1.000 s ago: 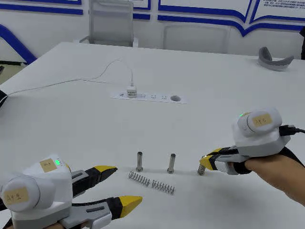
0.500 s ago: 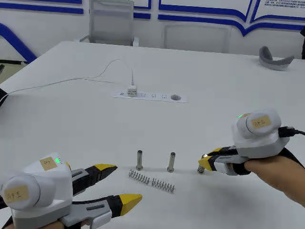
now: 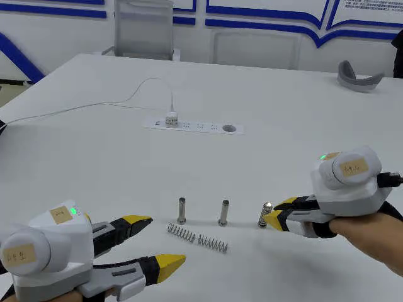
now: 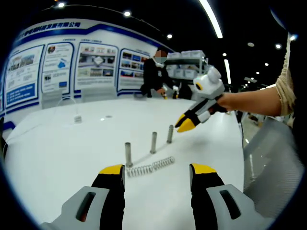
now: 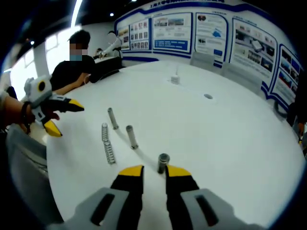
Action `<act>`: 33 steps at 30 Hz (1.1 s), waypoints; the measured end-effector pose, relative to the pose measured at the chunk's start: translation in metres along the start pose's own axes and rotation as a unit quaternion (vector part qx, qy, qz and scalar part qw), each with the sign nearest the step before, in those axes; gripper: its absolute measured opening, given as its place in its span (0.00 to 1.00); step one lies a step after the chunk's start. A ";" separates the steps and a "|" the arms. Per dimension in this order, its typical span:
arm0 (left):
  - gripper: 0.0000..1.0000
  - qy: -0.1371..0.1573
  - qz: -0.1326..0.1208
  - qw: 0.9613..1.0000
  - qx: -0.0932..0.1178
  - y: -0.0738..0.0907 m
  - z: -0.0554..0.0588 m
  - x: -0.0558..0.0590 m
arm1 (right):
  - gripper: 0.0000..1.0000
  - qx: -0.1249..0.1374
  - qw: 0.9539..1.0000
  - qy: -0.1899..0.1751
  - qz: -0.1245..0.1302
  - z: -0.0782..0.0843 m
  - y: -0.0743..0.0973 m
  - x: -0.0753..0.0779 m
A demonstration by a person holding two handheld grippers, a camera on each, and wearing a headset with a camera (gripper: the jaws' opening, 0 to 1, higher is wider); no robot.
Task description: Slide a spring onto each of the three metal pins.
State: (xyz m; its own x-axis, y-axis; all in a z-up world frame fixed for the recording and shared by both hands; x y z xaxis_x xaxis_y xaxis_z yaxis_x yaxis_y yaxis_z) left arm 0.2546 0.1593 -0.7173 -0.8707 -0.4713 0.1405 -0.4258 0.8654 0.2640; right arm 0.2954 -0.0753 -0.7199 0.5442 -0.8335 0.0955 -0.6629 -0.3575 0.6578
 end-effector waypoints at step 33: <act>0.54 -0.003 -0.001 1.000 -0.001 0.003 -0.001 0.002 | 0.18 -0.019 0.989 0.105 -0.102 -0.024 -0.030 -0.080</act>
State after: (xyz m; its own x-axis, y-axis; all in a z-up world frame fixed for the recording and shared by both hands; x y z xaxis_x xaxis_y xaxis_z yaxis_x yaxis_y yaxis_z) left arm 0.2520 0.1609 -0.7148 -0.8710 -0.4727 0.1338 -0.4280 0.8639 0.2657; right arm 0.2840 0.0122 -0.7291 0.7622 -0.6383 0.1081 -0.5108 -0.4904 0.7062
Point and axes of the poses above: the centre of the closed fingertips' face, and the gripper's own axes: y roughly backward along the fingers, x roughly to its right, z roughly out of its underside, the point moved 5 cm from there along y, roughly backward along the fingers, and after that the axes turned 7 degrees about z, right-handed, at the moved point
